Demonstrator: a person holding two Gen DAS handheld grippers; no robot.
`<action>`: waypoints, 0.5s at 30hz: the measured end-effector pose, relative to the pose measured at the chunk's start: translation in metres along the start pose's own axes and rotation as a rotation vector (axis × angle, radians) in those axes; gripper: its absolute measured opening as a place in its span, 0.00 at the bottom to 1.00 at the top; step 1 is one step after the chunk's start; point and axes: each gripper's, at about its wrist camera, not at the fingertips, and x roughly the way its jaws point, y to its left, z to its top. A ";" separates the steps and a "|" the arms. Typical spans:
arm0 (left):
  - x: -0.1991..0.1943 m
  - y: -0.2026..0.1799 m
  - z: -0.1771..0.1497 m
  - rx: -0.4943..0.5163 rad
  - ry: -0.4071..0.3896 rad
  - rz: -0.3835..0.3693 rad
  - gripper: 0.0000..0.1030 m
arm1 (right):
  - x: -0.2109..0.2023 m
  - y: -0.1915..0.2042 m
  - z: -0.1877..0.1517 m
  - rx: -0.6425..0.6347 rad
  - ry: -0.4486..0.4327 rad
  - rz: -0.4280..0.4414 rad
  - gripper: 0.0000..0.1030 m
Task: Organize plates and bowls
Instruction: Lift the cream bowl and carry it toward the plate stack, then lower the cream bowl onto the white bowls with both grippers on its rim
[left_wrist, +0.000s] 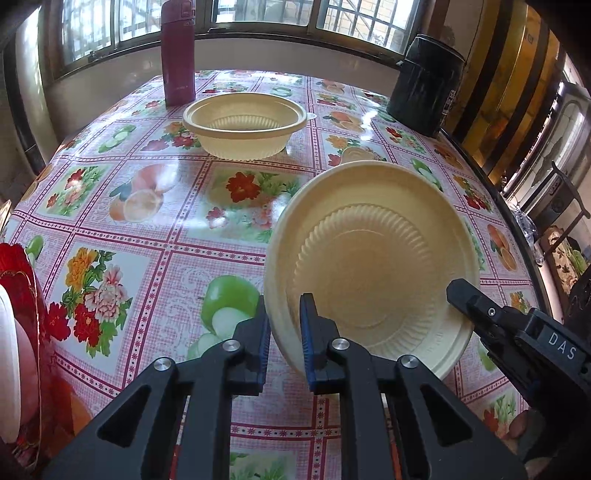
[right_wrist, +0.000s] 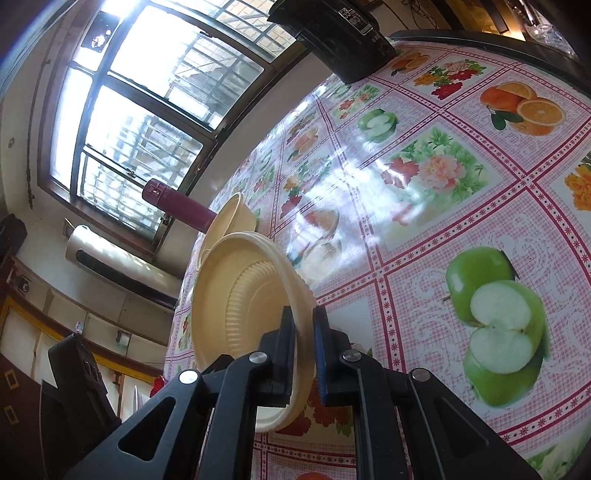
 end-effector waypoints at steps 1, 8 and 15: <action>-0.001 0.003 -0.002 -0.003 0.001 0.004 0.13 | 0.000 0.004 -0.003 -0.006 0.007 0.000 0.10; -0.028 0.037 -0.013 -0.046 -0.021 0.023 0.13 | 0.003 0.038 -0.025 -0.066 0.047 0.024 0.11; -0.083 0.084 -0.017 -0.101 -0.125 0.040 0.14 | -0.005 0.104 -0.045 -0.178 0.052 0.122 0.11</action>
